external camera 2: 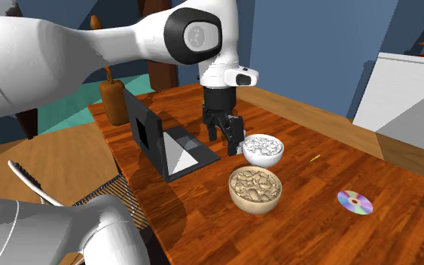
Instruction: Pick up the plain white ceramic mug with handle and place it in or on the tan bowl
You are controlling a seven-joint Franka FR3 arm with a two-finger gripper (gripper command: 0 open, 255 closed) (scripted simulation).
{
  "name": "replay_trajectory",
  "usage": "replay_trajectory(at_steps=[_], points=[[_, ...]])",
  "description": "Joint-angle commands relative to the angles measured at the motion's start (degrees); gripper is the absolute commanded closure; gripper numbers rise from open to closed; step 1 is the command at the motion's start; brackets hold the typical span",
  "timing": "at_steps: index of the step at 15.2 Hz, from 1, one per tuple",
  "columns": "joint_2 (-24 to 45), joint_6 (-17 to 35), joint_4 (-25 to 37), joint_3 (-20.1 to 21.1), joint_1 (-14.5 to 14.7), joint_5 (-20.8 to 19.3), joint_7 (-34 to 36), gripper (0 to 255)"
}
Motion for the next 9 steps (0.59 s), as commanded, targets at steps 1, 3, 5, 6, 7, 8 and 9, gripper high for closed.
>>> replay_trajectory(at_steps=[1, 3, 5, 6, 7, 8, 9], points=[[0.0, 0.0, 0.0, 0.0, 0.0, 0.0, 0.0, 0], [2.4, 2.2, -0.2, 1.9, -0.1, 1.7, 3.6, 0], [5.1, 4.5, -0.1, 3.7, -0.2, 3.3, 7.1, 0], [6.5, 5.6, 0.1, 4.6, -0.2, 4.0, 8.8, 0], [8.0, 6.8, 0.4, 5.5, -0.3, 4.7, 10.6, 0], [9.6, 7.9, 0.8, 6.4, -0.3, 5.3, 12.3, 0], [11.2, 9.0, 1.2, 7.3, -0.4, 5.9, 14.0, 0]])
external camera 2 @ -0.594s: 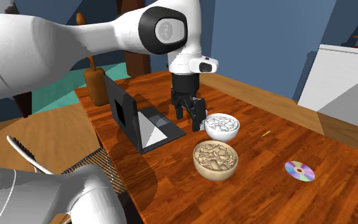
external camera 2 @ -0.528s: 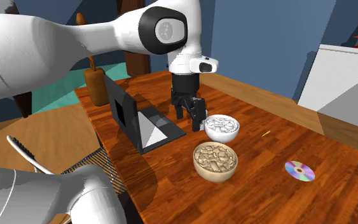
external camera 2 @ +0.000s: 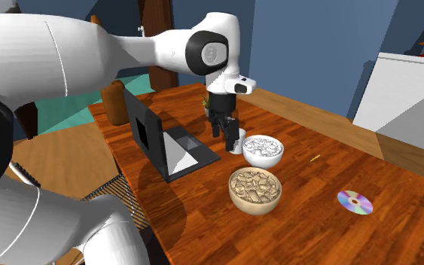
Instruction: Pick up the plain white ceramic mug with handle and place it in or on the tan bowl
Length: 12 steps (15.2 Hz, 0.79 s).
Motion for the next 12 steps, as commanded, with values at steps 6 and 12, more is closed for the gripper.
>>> replay_trajectory(at_steps=[6, 12], points=[[12.7, 7.8, 4.6, 5.9, -0.6, 2.8, 12.1, 0], [25.2, 13.1, 11.7, 9.7, -0.9, 2.4, 22.1, 0]])
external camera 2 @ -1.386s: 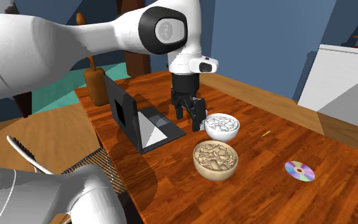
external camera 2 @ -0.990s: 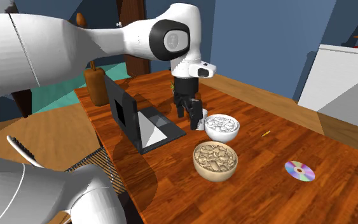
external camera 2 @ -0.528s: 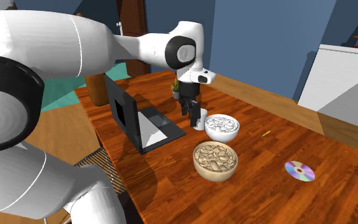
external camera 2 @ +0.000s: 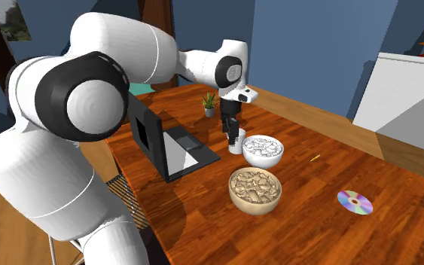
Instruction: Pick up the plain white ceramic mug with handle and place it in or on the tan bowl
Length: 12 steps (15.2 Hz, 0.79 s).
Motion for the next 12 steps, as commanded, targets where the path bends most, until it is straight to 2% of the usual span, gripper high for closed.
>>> replay_trajectory(at_steps=[1, 6, 12], points=[[4.2, 1.6, 2.5, 1.0, 0.0, -0.4, 3.4, 0], [15.5, 4.3, 11.0, 2.5, 0.8, -2.8, 11.6, 0], [29.0, 5.1, 23.5, 2.4, 3.3, -6.1, 19.9, 0]])
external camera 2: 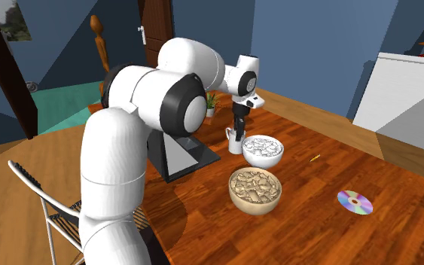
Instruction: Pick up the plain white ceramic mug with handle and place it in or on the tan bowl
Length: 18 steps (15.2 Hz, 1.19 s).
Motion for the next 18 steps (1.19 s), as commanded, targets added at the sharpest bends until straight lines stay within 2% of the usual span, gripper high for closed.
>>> replay_trajectory(at_steps=[1, 8, 15, 16, 18], points=[[2.9, 0.7, 2.2, -0.2, 0.6, -0.8, 1.5, 0], [4.2, 5.3, -1.2, -0.3, 0.9, -1.3, 1.8, 0], [4.3, 5.3, -1.1, -0.3, 0.9, -1.3, 1.8, 0], [4.3, 5.3, -1.1, -0.3, 0.9, -1.3, 1.8, 255], [4.3, 5.3, -1.1, -0.3, 0.9, -1.3, 1.8, 255]])
